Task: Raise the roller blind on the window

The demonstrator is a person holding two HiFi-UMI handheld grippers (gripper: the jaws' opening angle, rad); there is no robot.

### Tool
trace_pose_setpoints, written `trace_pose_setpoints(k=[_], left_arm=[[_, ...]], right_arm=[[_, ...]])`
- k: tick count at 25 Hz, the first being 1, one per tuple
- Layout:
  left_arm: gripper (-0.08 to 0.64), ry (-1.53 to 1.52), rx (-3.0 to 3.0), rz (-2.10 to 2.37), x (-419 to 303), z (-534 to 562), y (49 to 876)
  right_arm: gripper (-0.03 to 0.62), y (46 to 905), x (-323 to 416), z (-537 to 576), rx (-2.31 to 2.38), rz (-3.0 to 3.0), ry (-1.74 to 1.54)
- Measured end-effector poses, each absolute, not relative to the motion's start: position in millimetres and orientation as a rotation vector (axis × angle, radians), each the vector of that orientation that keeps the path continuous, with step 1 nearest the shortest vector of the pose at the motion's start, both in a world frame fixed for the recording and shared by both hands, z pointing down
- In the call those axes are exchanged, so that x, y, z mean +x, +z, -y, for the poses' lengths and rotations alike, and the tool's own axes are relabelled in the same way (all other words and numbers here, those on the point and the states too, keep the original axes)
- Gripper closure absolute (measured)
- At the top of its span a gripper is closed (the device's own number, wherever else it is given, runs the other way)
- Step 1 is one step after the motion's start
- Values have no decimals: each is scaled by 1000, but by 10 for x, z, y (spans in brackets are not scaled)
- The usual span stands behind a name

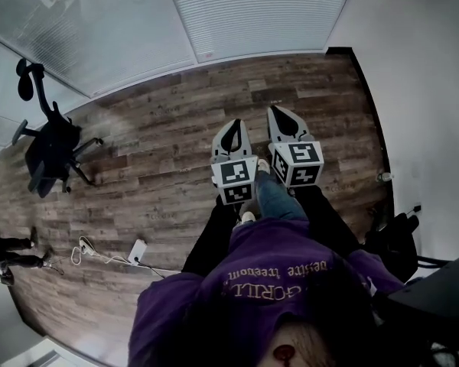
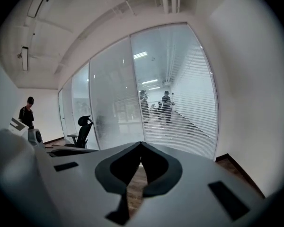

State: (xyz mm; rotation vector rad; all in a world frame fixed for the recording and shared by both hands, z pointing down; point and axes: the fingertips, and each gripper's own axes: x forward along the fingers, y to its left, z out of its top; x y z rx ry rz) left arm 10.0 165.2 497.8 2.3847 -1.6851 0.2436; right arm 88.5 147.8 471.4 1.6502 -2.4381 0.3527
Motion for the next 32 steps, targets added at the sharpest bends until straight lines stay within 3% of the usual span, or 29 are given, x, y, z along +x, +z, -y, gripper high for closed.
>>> trace_pose_setpoints(k=[19, 32], left_arm=[[565, 206, 2273, 1822, 266, 416, 4814], [565, 245, 2285, 1806, -217, 1579, 4834]], right_arm=[[595, 4586, 1100, 635, 1489, 2492, 313], [595, 4594, 617, 1811, 1500, 2482, 320]])
